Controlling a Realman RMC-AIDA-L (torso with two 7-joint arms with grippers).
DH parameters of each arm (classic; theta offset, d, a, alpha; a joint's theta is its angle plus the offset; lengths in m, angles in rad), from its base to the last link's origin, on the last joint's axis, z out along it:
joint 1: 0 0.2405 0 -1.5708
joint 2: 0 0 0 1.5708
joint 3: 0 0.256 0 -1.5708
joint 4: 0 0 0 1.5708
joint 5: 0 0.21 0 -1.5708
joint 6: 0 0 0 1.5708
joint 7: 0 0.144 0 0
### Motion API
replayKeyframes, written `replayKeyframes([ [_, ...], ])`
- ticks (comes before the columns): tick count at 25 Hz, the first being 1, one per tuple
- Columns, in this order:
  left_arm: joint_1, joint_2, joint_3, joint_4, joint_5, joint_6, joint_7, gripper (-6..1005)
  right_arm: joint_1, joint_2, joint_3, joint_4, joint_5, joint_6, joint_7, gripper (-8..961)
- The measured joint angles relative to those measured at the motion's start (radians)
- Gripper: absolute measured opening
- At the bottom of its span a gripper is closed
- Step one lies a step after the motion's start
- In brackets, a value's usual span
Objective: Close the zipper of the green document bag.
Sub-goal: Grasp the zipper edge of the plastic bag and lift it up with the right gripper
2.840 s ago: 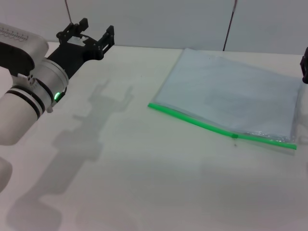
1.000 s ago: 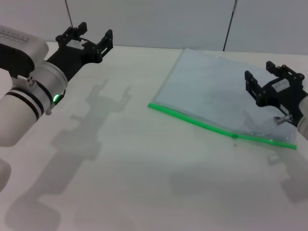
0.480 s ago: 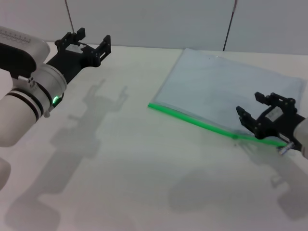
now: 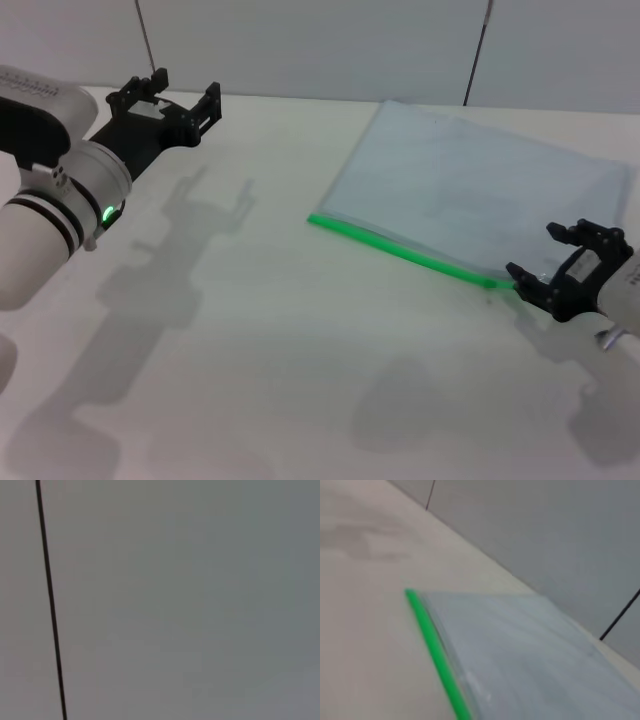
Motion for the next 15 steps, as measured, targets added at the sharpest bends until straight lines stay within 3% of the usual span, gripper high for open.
replayKeyframes([
  [4,0.003,0.002,-0.007,0.001,-0.001,0.008,0.000,722,-0.058,0.066,0.109,-0.049,-0.054,-0.117,-0.155,670],
  [7,0.006,0.002,-0.009,0.001,-0.002,0.010,0.000,722,-0.092,0.142,0.208,-0.074,-0.119,-0.214,-0.257,670],
  [10,0.006,0.002,-0.009,0.001,-0.005,0.010,0.000,722,-0.108,0.206,0.285,-0.078,-0.172,-0.272,-0.332,671],
  [11,0.006,0.002,-0.009,0.001,-0.005,0.010,0.000,722,-0.110,0.214,0.295,-0.078,-0.178,-0.283,-0.342,671],
  [15,0.012,0.002,-0.015,0.001,-0.006,0.010,-0.002,722,-0.110,0.212,0.295,-0.097,-0.176,-0.328,-0.342,669],
])
